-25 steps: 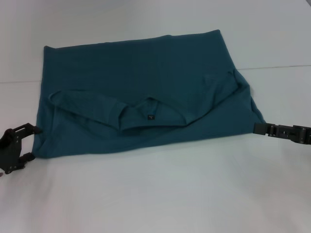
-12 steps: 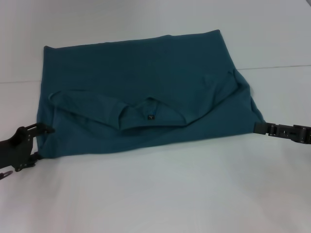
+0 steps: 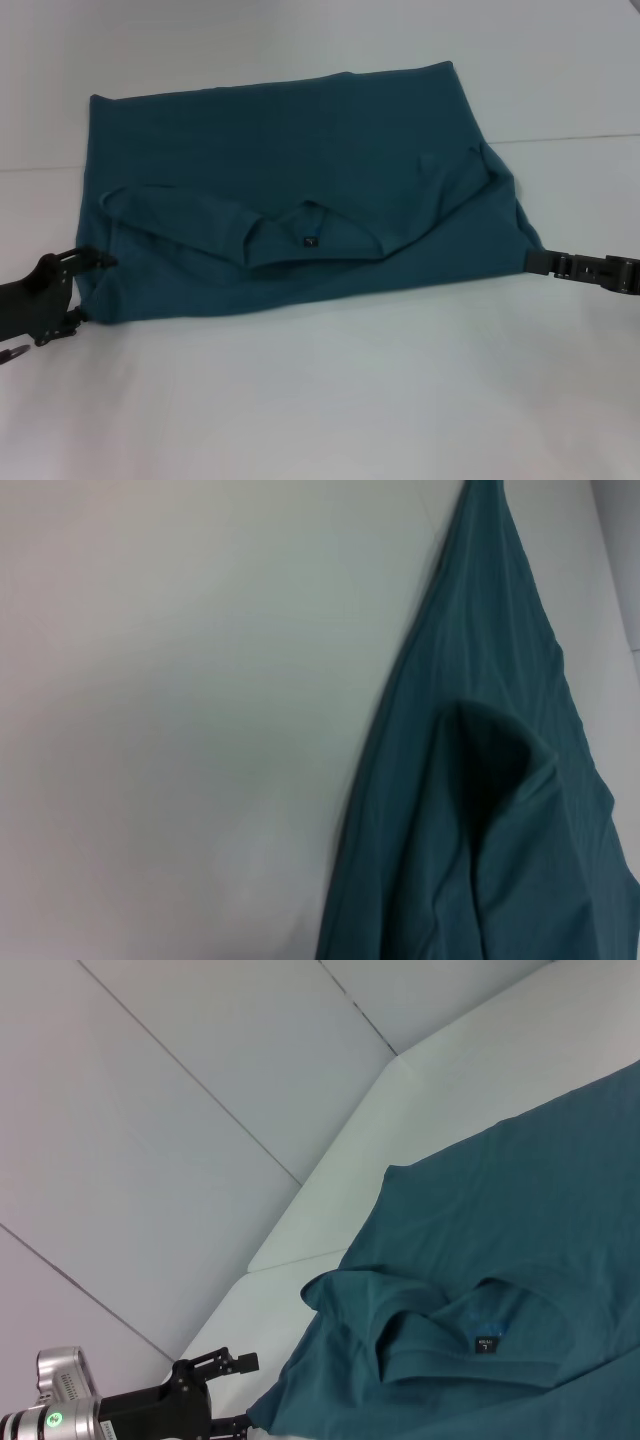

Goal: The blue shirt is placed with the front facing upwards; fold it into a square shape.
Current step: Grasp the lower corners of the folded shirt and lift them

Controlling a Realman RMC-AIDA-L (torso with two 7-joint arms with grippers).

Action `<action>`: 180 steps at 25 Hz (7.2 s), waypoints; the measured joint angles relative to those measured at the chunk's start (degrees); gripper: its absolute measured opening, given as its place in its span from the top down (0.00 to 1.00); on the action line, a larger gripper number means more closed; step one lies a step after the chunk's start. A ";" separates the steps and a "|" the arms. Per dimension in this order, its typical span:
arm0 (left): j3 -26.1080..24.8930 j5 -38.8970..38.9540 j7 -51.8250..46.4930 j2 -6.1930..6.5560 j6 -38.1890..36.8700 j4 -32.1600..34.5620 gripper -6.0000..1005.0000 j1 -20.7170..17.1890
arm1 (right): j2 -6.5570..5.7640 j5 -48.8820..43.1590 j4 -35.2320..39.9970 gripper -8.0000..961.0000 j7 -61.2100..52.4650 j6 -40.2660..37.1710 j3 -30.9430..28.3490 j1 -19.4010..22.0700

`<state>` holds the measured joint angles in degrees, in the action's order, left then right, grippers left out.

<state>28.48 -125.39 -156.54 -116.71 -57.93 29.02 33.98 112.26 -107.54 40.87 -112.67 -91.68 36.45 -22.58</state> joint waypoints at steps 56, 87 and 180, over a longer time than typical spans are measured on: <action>-6.99 4.23 13.23 1.09 -9.85 0.47 0.92 -0.94 | -5.08 -7.42 0.67 0.05 -5.58 1.09 -1.03 -1.46; 1.88 -0.57 29.09 0.29 -13.00 9.75 0.74 -1.78 | -4.10 -7.60 0.71 0.05 -3.02 1.34 -2.45 -2.39; -0.87 -4.34 -1.58 0.70 -2.01 0.50 0.71 1.44 | -3.89 -7.24 0.17 0.06 -1.59 1.31 -4.55 -2.29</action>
<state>27.60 -129.73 -158.11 -116.01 -59.94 29.52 35.42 108.37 -114.79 41.04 -114.26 -90.37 31.90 -24.88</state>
